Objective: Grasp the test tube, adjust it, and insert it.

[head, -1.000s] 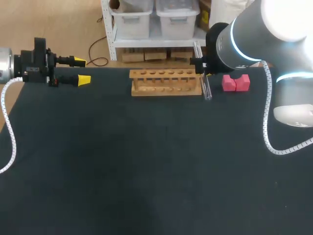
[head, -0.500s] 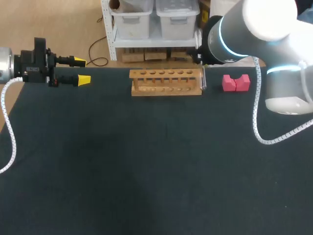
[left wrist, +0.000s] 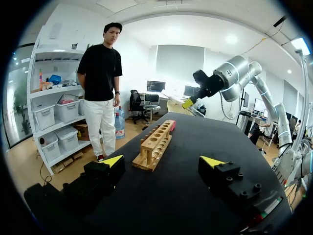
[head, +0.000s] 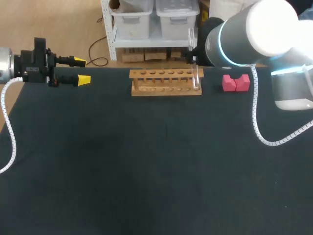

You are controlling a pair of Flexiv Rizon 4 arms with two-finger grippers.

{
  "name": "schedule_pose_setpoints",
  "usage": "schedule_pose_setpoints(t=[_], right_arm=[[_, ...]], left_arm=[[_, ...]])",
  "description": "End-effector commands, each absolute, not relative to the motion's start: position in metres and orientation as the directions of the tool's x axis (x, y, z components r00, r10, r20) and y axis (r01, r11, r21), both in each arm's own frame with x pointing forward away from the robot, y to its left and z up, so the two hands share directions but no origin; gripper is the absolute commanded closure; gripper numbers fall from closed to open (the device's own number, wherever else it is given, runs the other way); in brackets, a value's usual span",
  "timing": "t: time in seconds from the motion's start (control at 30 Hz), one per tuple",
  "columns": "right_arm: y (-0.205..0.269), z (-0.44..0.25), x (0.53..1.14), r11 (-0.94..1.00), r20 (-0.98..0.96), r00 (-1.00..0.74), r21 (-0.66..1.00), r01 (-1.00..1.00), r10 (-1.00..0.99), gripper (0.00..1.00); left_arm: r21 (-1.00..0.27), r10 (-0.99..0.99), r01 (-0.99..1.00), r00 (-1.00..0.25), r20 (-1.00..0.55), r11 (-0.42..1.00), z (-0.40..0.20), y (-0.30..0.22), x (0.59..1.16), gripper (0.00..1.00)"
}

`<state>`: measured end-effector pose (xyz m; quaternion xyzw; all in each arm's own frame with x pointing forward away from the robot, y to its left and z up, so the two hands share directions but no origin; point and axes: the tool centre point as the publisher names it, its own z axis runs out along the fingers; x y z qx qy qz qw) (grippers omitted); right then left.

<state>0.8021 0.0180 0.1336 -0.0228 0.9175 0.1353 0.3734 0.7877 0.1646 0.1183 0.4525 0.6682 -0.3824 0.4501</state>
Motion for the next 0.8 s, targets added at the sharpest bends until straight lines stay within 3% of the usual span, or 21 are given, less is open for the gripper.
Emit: schedule_pose_setpoints(t=[0.03,0.8], right_arm=[[0.031,0.119,0.807,0.953,-0.712,-0.7,0.251,-0.171,0.062,1.0],[0.056,0.079,0.789,0.947,-0.599,-0.799,0.285,-0.145,0.058,1.0]], left_arm=[[-0.1,0.257,0.949,-0.181,-0.949,0.3,0.117,0.165,0.787,0.0],[-0.1,0.257,0.949,-0.181,-0.949,0.3,0.117,0.165,0.787,0.0]])
